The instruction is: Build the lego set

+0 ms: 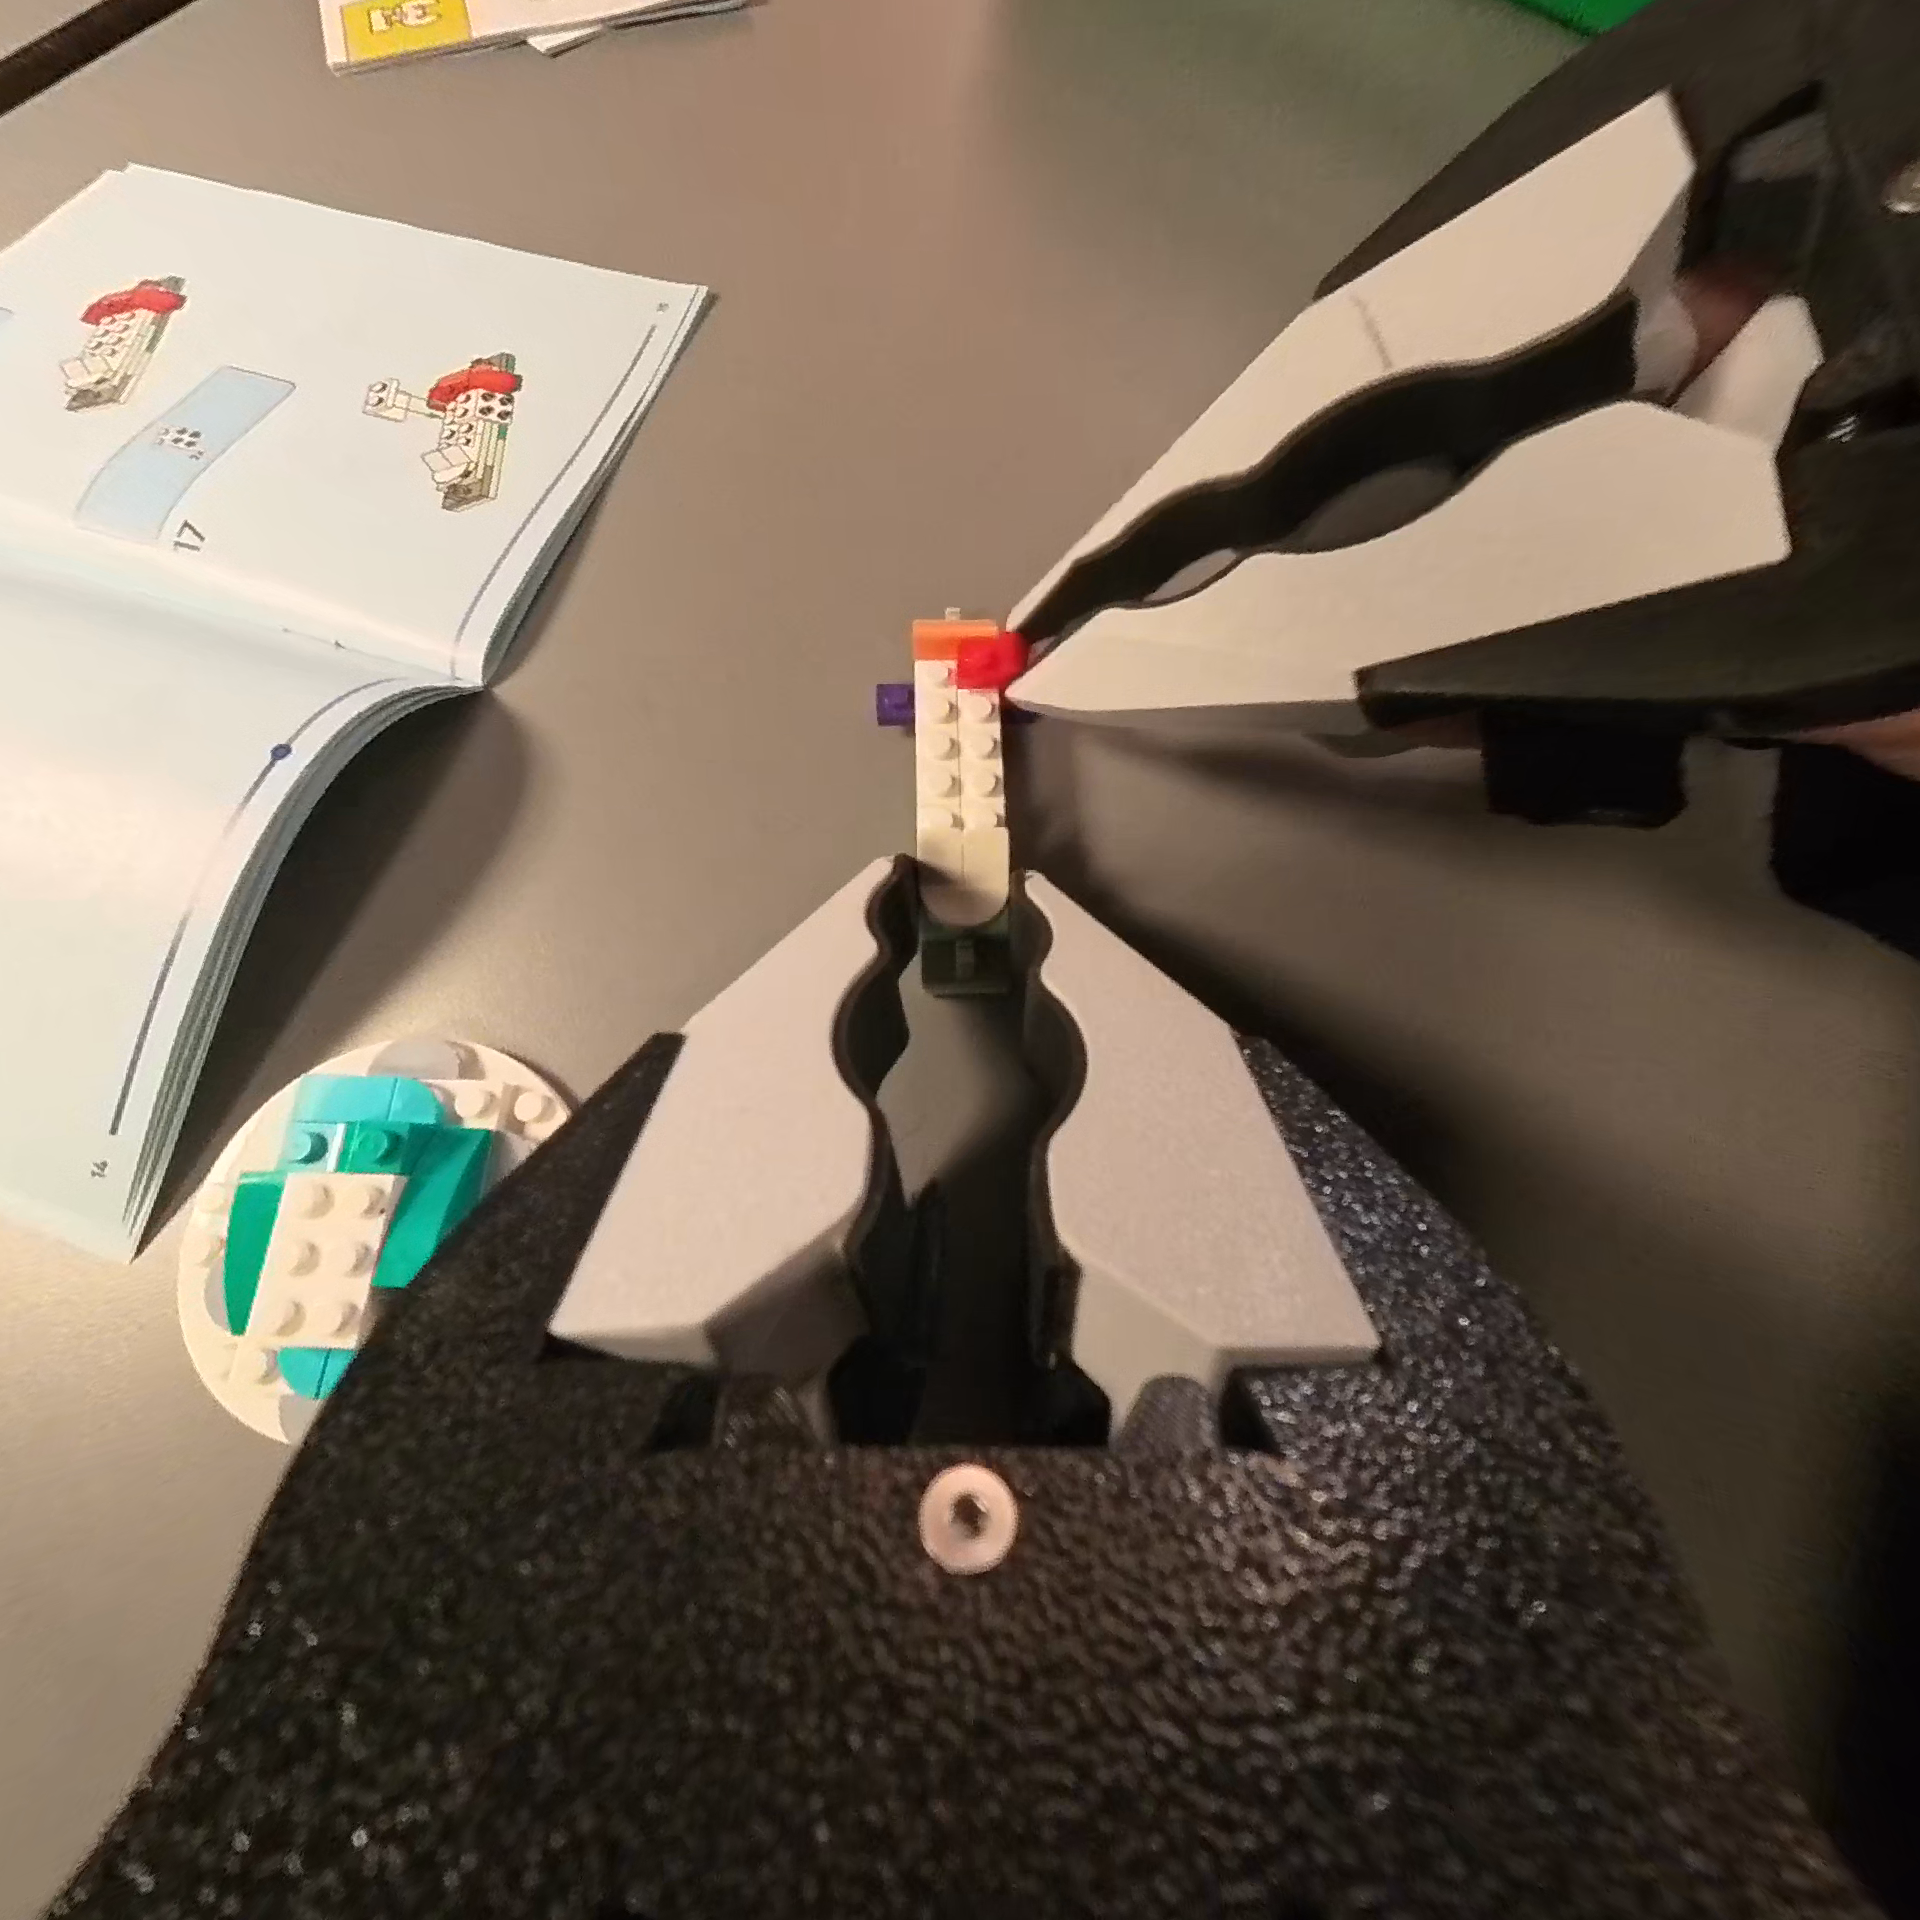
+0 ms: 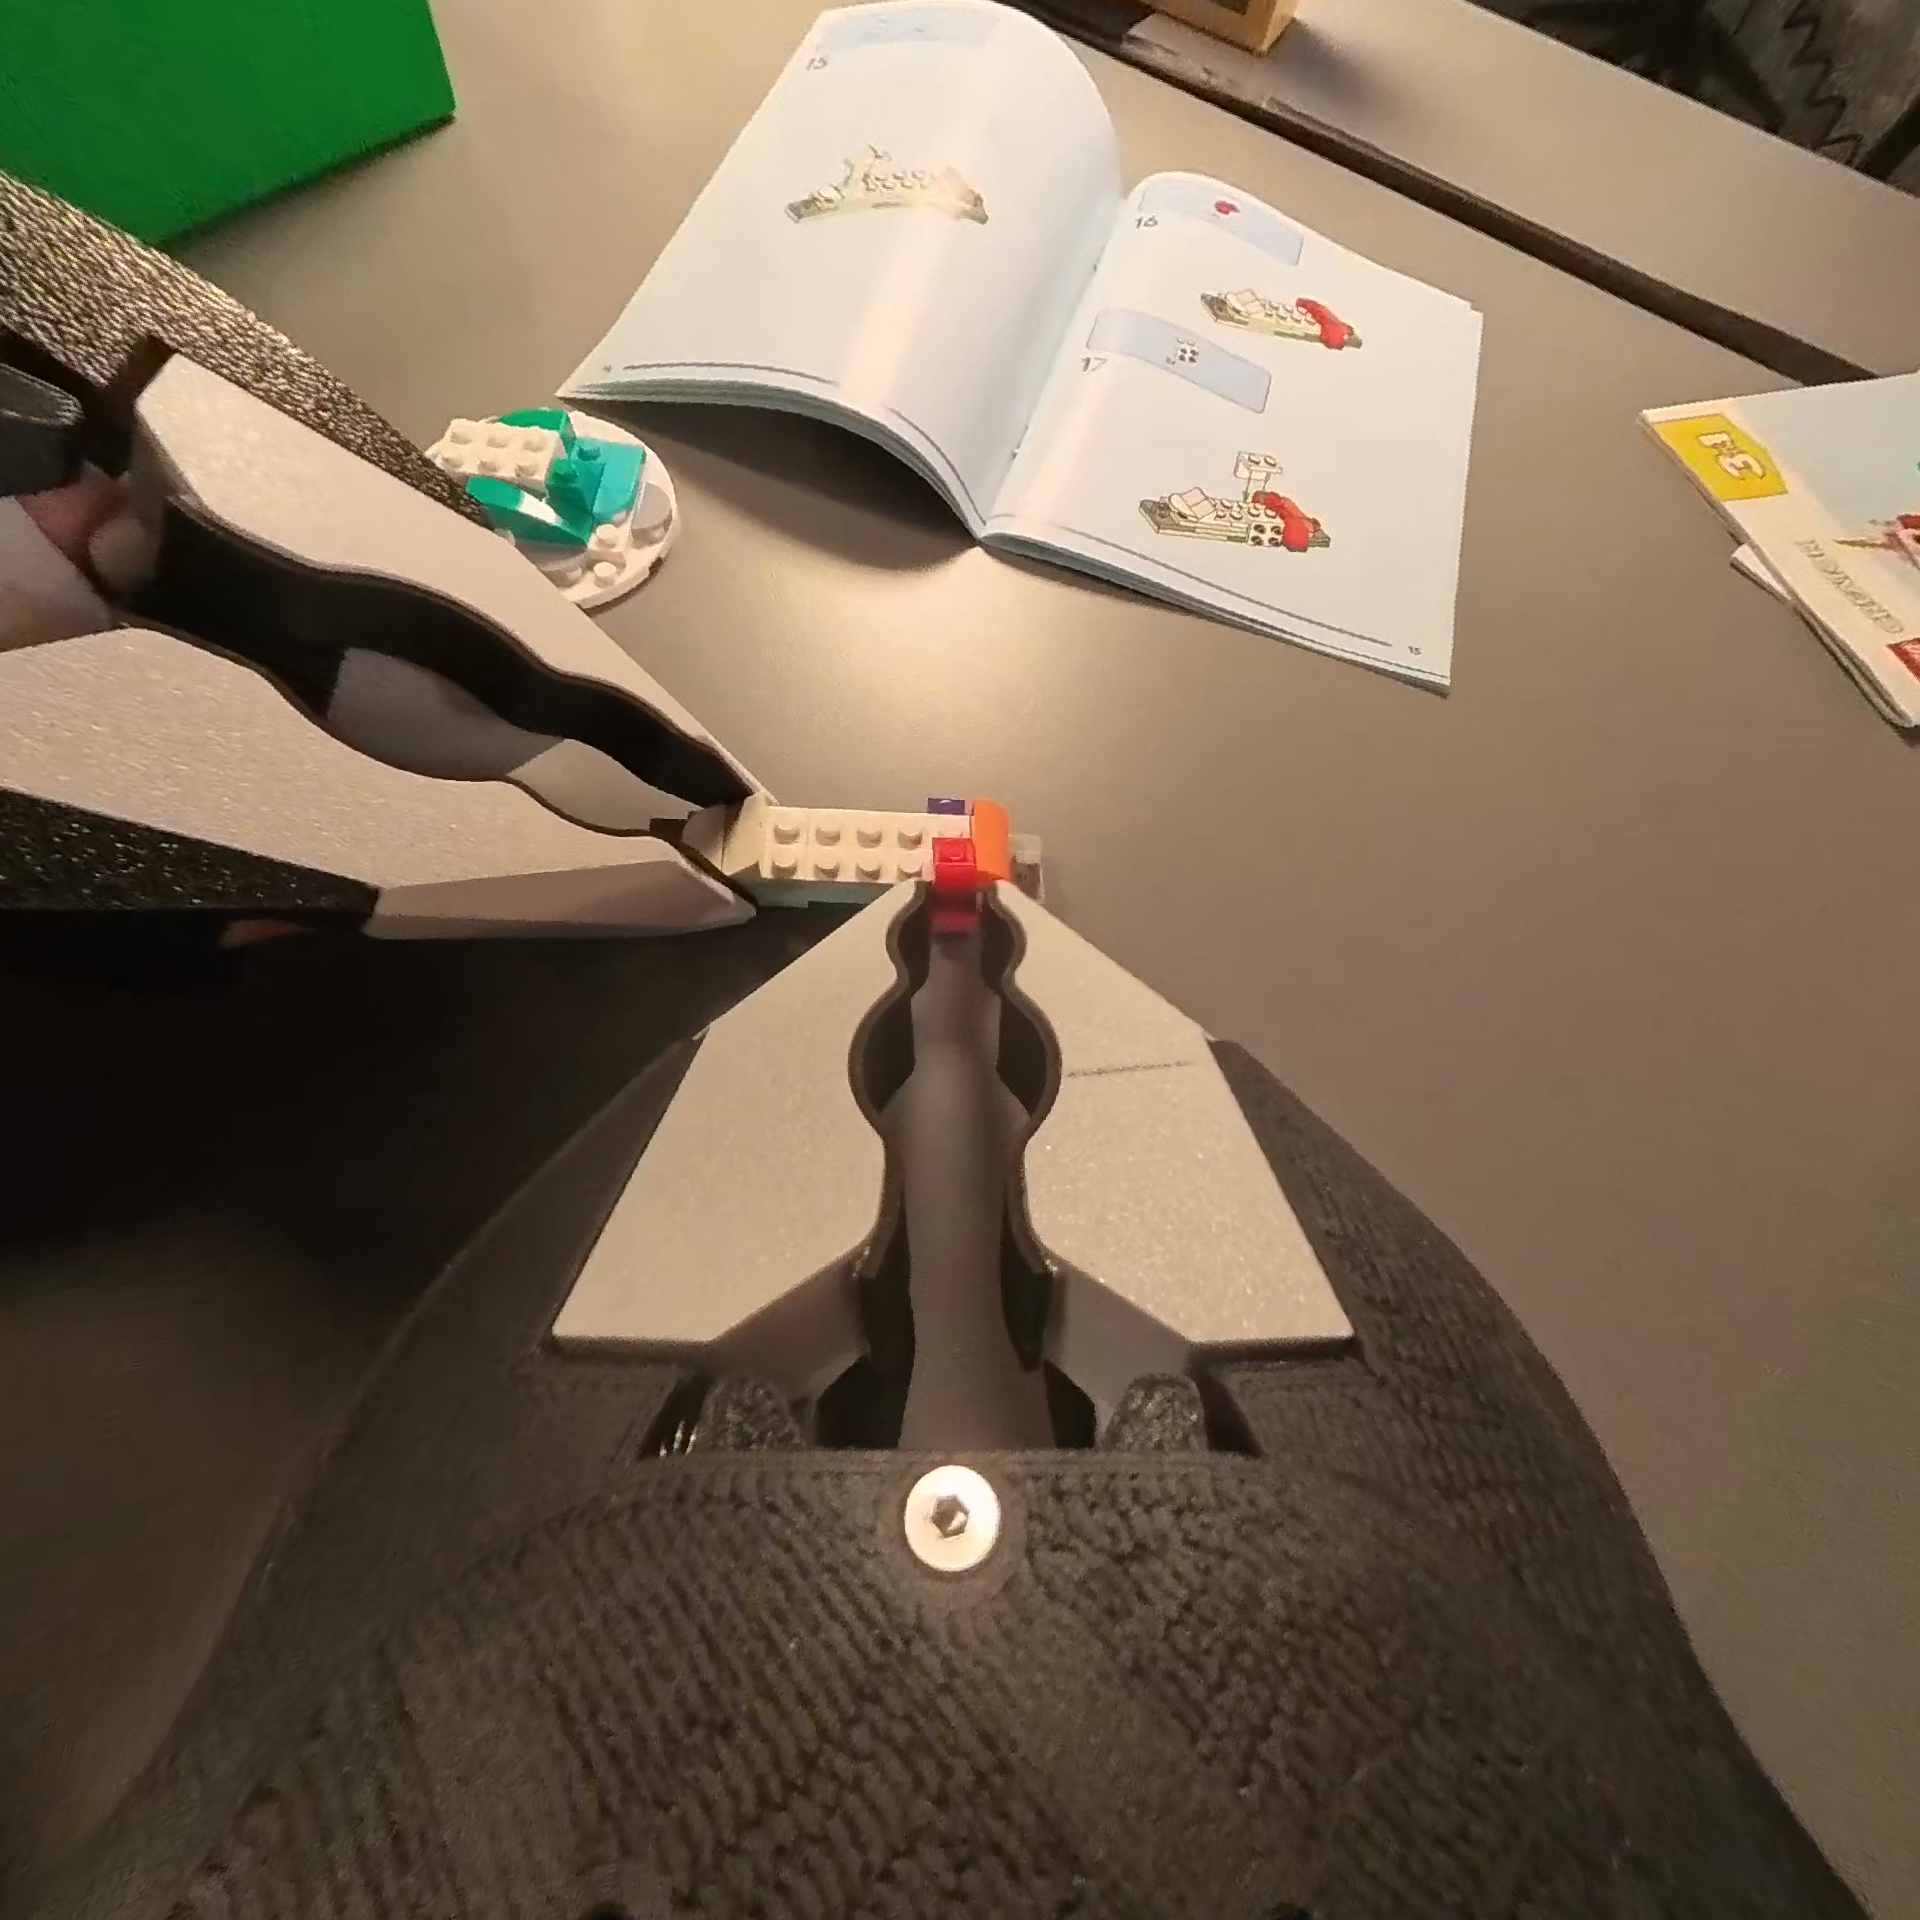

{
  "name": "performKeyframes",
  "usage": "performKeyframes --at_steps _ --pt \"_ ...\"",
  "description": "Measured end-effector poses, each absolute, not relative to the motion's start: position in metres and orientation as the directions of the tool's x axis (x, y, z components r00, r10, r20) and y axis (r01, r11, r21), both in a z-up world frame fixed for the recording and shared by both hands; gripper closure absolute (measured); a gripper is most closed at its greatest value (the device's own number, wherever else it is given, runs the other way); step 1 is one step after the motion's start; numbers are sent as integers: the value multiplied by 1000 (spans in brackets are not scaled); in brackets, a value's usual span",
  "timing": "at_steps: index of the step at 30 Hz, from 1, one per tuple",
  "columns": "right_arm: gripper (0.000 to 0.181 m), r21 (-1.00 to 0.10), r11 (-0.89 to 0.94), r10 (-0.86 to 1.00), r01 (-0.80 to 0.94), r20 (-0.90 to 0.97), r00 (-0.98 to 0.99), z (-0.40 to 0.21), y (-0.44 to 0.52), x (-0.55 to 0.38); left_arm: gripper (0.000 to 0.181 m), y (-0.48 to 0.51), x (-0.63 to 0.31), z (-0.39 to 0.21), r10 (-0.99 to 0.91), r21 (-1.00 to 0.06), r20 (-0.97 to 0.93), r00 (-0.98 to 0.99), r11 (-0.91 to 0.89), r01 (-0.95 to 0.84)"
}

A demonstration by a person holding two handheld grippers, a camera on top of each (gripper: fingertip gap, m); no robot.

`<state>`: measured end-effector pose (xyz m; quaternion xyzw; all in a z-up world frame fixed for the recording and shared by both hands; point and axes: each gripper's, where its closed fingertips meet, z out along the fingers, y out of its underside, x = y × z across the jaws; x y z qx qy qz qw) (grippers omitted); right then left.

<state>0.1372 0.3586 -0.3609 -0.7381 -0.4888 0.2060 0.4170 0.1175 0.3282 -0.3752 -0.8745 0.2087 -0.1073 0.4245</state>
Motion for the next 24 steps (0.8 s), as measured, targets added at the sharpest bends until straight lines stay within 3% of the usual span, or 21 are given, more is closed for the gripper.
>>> performKeyframes --at_steps 1,7,11,13,17,24 --pt "173 -818 -174 892 548 104 439 -361 359 137 167 328 118 -375 -456 -787 13 890 -554 -272" --pt "162 -836 -164 897 524 96 432 -356 358 138 166 328 118 -376 -457 -785 24 889 -559 -266" --pt "139 -840 73 923 537 261 283 -346 349 137 167 328 118 -376 -459 -782 55 887 -572 -247" --pt "135 -751 307 873 584 467 143 -346 346 140 166 328 118 -375 -459 -781 89 884 -583 -224" --pt "137 -394 713 576 580 801 -164 -354 342 143 167 326 124 -372 -461 -776 229 857 -618 -125" --pt "146 -290 824 454 486 852 -262 -357 349 137 167 325 129 -366 -450 -757 386 806 -654 -2"
